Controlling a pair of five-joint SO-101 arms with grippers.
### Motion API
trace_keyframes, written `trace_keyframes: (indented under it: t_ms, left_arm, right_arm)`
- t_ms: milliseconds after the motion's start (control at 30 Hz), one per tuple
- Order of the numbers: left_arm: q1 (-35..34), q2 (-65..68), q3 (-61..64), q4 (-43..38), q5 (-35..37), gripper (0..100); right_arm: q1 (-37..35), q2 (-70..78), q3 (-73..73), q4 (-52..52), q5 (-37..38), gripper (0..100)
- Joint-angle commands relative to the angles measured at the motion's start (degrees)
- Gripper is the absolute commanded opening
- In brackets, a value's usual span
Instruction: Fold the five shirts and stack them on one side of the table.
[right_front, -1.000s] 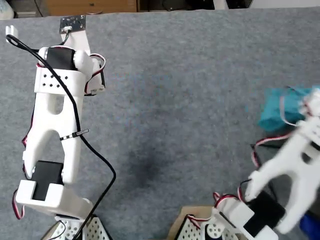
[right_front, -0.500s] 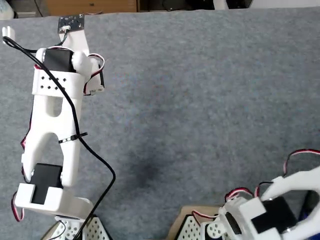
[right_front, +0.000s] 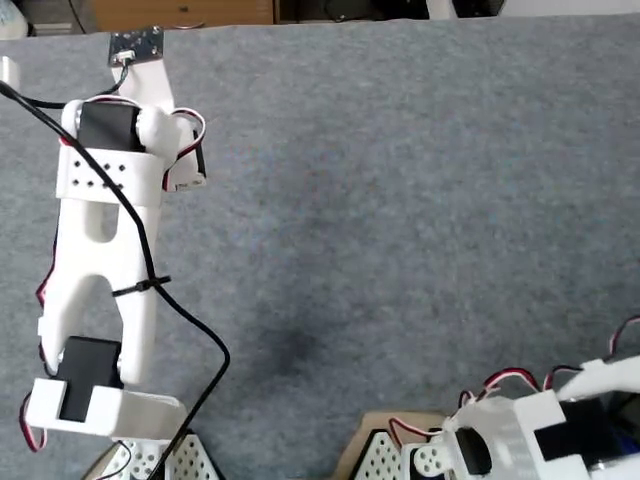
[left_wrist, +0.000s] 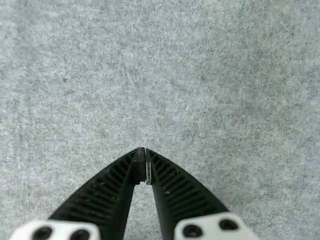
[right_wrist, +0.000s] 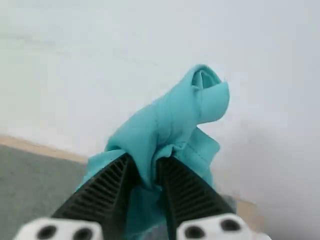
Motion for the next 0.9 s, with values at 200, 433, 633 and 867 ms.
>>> trace_keyframes:
  t_ms: [200,433,633,867]
  left_arm:
    - [2.20,-2.77,-0.62,0.44,-0.26,2]
    - [1.76,-2.77,-0.70,1.49,-0.26,2]
    - [2.11,-2.77,-0.79,1.49,-0.26,2]
    - [2.11,-2.77,-0.79,1.49,-0.18,2]
  right_arm:
    - [7.69,-0.31,-4.09,1.85,4.92,0.5]
    - [10.59,-0.75,0.13,0.53,9.41,0.5]
    - [9.98,-0.84,2.24,11.52,18.29,0.5]
    - [8.57,-4.62,3.21,25.67,31.38,0.5]
